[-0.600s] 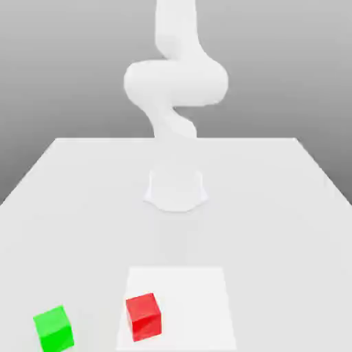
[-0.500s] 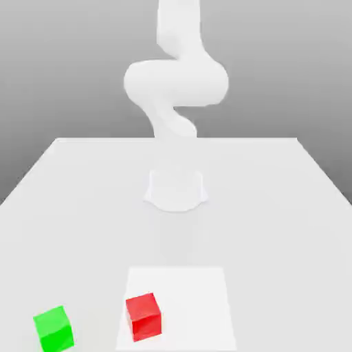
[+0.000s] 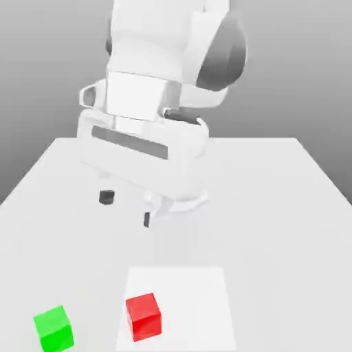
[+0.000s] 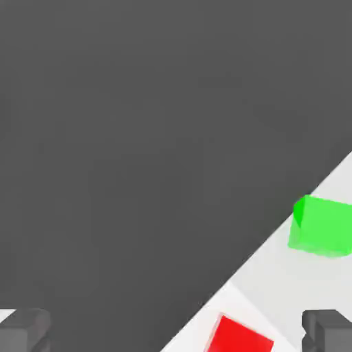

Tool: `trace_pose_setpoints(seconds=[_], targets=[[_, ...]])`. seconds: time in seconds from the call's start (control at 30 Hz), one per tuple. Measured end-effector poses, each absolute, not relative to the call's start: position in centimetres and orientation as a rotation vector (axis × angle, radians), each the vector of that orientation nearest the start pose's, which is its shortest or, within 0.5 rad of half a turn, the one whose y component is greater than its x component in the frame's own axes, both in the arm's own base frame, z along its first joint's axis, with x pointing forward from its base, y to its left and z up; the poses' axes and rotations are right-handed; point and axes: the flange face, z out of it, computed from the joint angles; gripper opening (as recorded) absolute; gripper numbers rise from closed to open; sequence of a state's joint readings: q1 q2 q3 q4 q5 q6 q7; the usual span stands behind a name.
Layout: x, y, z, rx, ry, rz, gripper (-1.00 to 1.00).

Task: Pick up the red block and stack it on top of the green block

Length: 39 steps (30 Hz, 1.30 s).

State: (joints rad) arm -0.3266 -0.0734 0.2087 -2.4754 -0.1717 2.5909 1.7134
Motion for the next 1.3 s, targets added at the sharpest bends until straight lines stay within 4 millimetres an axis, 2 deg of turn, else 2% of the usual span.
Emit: trace_pose_setpoints(seconds=[0.1,0.23,0.4,0.43,0.63,0.67,0.83,0.9,1.03,1.1,1.17,1.2,1.3], targets=[[47.4,-6.1,28.4,-1.907,2.453,-0.205,0.0],[45.8,-5.7,22.0,-1.732,2.614,-0.036,0.0],[45.5,-5.7,15.7,-1.69,2.645,-0.001,0.0],[45.5,-5.6,14.9,-1.691,2.646,0.0,-1.0],[45.4,-5.6,14.4,-1.69,2.645,-0.002,-1.0],[45.5,-5.6,14.9,-1.688,2.646,-0.003,-1.0],[45.5,-5.8,20.2,-1.686,2.648,-0.003,-1.0],[46.3,-9.2,21.7,-1.598,2.704,-0.004,-1.0],[47.2,-18.6,23.9,-1.36,2.83,-0.003,-1.0],[47.2,-20.4,22.3,-1.316,2.85,-0.003,-1.0],[47.2,-20.8,19.7,-1.306,2.855,-0.003,-1.0],[47.1,-20.8,18.7,-1.305,2.856,-0.002,1.0],[47.1,-20.8,18.7,-1.305,2.856,-0.002,1.0]])
